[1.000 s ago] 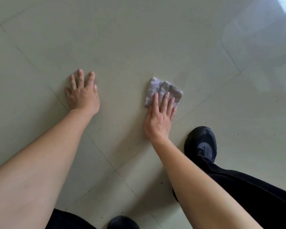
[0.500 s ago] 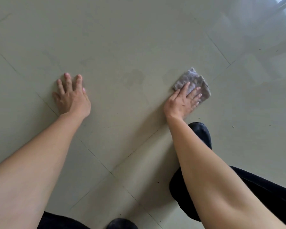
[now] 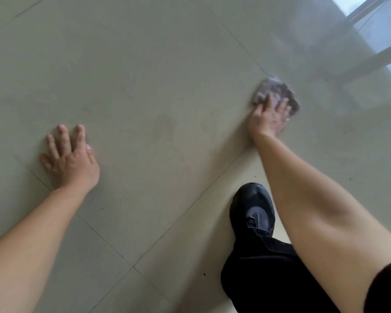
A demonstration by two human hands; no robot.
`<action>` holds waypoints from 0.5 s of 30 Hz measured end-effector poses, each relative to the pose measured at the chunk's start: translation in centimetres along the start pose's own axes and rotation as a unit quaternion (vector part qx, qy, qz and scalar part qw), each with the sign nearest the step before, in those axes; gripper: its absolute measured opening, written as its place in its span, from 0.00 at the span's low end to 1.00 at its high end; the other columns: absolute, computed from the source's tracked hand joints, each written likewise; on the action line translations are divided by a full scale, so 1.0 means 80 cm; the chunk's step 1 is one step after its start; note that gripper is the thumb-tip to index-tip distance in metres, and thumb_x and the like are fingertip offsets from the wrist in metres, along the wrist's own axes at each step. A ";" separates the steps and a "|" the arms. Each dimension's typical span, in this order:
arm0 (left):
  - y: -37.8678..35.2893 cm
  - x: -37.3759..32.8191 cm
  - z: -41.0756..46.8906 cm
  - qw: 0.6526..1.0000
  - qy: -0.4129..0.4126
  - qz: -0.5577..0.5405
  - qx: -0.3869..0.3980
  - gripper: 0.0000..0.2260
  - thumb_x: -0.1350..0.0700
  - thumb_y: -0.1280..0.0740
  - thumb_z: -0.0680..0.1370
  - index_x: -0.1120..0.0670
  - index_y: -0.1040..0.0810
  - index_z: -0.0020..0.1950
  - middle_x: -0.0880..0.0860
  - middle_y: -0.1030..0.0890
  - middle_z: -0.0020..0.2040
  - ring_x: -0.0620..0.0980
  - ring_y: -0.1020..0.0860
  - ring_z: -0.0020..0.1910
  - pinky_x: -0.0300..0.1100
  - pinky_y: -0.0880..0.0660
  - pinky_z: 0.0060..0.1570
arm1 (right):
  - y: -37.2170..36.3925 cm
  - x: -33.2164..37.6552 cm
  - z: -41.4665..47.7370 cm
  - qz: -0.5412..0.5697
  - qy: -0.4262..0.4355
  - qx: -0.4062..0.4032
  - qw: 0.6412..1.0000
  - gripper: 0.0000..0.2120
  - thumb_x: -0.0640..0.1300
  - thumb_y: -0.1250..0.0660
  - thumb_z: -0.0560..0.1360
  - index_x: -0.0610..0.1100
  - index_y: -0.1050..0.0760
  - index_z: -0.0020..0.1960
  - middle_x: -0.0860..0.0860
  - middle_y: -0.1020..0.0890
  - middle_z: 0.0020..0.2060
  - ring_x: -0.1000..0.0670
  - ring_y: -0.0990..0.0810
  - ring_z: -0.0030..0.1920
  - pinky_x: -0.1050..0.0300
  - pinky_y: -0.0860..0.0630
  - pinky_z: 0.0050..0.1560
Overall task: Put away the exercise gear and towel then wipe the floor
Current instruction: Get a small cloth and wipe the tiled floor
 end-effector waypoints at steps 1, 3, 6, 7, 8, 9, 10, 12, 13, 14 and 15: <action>0.001 0.000 0.000 1.000 -0.001 -0.001 0.000 0.24 0.55 0.45 0.83 0.46 0.43 0.79 0.53 0.50 0.81 0.61 0.52 0.79 0.68 0.50 0.71 | 0.013 -0.006 0.016 0.016 -0.062 -0.001 0.998 0.26 0.52 0.46 0.83 0.55 0.43 0.80 0.46 0.51 0.81 0.43 0.54 0.81 0.49 0.56 0.79; 0.002 -0.001 0.000 1.000 -0.001 -0.001 0.001 0.24 0.54 0.46 0.83 0.46 0.43 0.79 0.53 0.50 0.81 0.60 0.53 0.79 0.67 0.50 0.71 | 0.019 0.001 0.021 0.027 -0.111 0.009 0.993 0.26 0.50 0.47 0.83 0.54 0.43 0.80 0.47 0.51 0.81 0.42 0.54 0.81 0.48 0.55 0.79; 0.005 -0.003 -0.001 1.000 0.000 -0.005 0.003 0.23 0.54 0.45 0.83 0.45 0.43 0.79 0.53 0.50 0.81 0.60 0.52 0.79 0.66 0.51 0.72 | -0.017 0.051 -0.038 -0.004 0.014 0.030 0.999 0.26 0.51 0.47 0.83 0.55 0.44 0.81 0.47 0.51 0.81 0.41 0.55 0.81 0.47 0.58 0.79; 0.007 -0.003 -0.001 1.000 -0.001 -0.007 0.004 0.23 0.54 0.45 0.83 0.45 0.42 0.79 0.53 0.50 0.81 0.60 0.52 0.79 0.65 0.50 0.72 | -0.037 0.070 -0.071 -0.015 0.095 0.038 0.995 0.26 0.52 0.46 0.83 0.55 0.44 0.81 0.47 0.51 0.81 0.41 0.56 0.81 0.47 0.60 0.79; 0.009 -0.004 -0.001 1.000 -0.002 -0.008 0.004 0.23 0.54 0.45 0.83 0.45 0.41 0.79 0.53 0.49 0.81 0.60 0.51 0.79 0.65 0.50 0.72 | -0.056 0.088 -0.107 -0.024 0.177 0.052 0.982 0.26 0.53 0.46 0.83 0.54 0.43 0.80 0.47 0.51 0.81 0.41 0.56 0.81 0.46 0.61 0.79; 0.010 -0.004 -0.001 1.000 -0.002 -0.011 0.003 0.23 0.54 0.44 0.83 0.46 0.40 0.79 0.54 0.48 0.81 0.61 0.50 0.79 0.64 0.50 0.72 | -0.074 0.103 -0.145 -0.035 0.255 0.073 0.964 0.26 0.54 0.46 0.83 0.54 0.42 0.80 0.47 0.50 0.81 0.41 0.57 0.81 0.45 0.62 0.79; 0.012 -0.004 -0.002 1.000 -0.002 -0.014 0.000 0.23 0.54 0.43 0.83 0.46 0.39 0.78 0.54 0.47 0.81 0.61 0.49 0.78 0.64 0.49 0.72 | -0.088 0.115 -0.181 -0.050 0.327 0.101 0.938 0.26 0.55 0.47 0.83 0.54 0.42 0.80 0.47 0.49 0.81 0.41 0.57 0.81 0.44 0.62 0.79; 0.014 -0.004 -0.003 1.000 -0.001 -0.019 -0.006 0.23 0.55 0.42 0.82 0.47 0.37 0.78 0.54 0.45 0.80 0.62 0.48 0.78 0.63 0.48 0.72 | -0.106 0.124 -0.221 -0.088 0.469 0.157 0.864 0.25 0.56 0.47 0.84 0.54 0.41 0.80 0.47 0.47 0.81 0.41 0.55 0.81 0.43 0.60 0.79; 0.015 -0.004 -0.003 1.000 -0.003 -0.022 -0.006 0.22 0.55 0.42 0.82 0.47 0.37 0.78 0.54 0.45 0.80 0.62 0.48 0.78 0.63 0.48 0.72 | -0.107 0.122 -0.216 -0.097 0.536 0.171 0.821 0.24 0.55 0.46 0.84 0.54 0.39 0.79 0.47 0.44 0.81 0.41 0.52 0.81 0.43 0.57 0.79; 0.015 -0.004 -0.002 1.000 -0.004 -0.024 -0.005 0.22 0.55 0.42 0.82 0.47 0.36 0.78 0.54 0.45 0.80 0.62 0.48 0.78 0.62 0.48 0.72 | -0.103 0.118 -0.198 -0.099 0.588 0.166 0.786 0.23 0.55 0.45 0.83 0.55 0.37 0.78 0.47 0.41 0.80 0.41 0.49 0.80 0.44 0.54 0.80; 0.016 -0.004 -0.002 1.000 -0.004 -0.025 -0.004 0.22 0.55 0.42 0.83 0.47 0.36 0.78 0.54 0.45 0.80 0.62 0.48 0.78 0.62 0.48 0.72 | -0.096 0.112 -0.170 -0.101 0.613 0.153 0.768 0.23 0.54 0.44 0.83 0.55 0.35 0.77 0.46 0.38 0.79 0.41 0.45 0.80 0.44 0.50 0.79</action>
Point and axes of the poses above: each hand's wrist, its own z-axis towards the middle knuckle, its own y-axis out of the back of the hand, x = y × z, the point moved 2 cm from there along z, towards the middle knuckle
